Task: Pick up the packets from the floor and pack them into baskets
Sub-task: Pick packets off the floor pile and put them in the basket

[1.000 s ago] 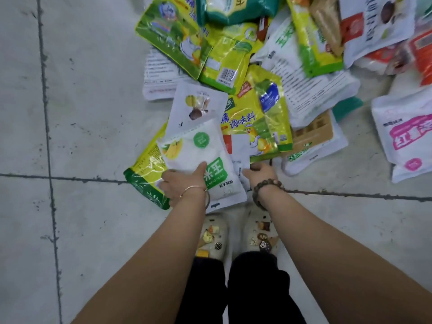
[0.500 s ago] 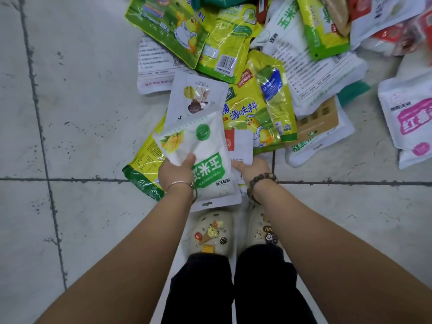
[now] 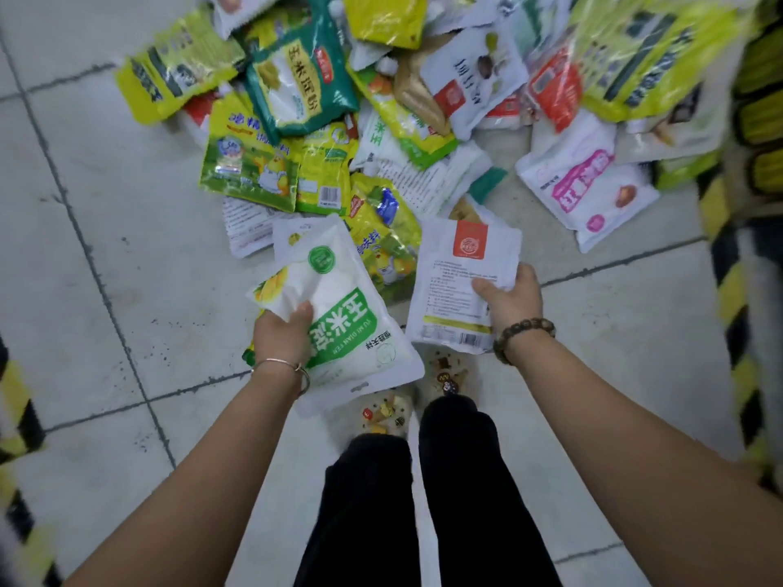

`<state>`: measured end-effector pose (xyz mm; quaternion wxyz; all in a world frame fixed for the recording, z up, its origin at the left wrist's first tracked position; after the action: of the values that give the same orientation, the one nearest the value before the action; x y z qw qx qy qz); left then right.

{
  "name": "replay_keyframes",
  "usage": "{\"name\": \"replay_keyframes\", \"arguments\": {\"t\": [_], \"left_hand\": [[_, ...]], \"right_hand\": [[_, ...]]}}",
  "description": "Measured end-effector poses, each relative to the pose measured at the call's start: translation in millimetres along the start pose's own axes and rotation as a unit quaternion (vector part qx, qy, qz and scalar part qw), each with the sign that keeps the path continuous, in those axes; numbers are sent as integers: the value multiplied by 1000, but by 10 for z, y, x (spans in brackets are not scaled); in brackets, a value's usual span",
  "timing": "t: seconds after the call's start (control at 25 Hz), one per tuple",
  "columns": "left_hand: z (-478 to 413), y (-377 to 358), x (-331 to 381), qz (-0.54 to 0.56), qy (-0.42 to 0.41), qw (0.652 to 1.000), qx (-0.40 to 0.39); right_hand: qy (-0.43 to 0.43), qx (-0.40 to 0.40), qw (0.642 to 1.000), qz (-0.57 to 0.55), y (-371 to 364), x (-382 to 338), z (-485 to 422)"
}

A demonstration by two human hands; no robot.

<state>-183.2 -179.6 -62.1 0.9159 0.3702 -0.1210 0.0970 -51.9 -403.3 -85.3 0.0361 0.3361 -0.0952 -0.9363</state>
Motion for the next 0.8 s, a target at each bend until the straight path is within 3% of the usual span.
{"name": "replay_keyframes", "arguments": {"t": [0.4, 0.8], "left_hand": [[1296, 169, 948, -119, -217, 963, -103], [2955, -561, 918, -203, -327, 908, -166]], "right_hand": [[50, 98, 990, -91, 1206, -687, 1191], [69, 253, 947, -185, 3119, -97, 1895]]}}
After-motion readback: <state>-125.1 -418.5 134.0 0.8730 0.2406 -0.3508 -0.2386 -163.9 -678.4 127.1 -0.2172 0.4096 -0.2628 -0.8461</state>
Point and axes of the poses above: each hand's wrist, its own z-axis away from the middle knuckle, its own y-axis out of the back of the hand, x = y × z, the point moved 2 cm from there along -z, towards the middle knuckle, and after that the axes turned 15 degrees about -z, right-handed, at the moved point
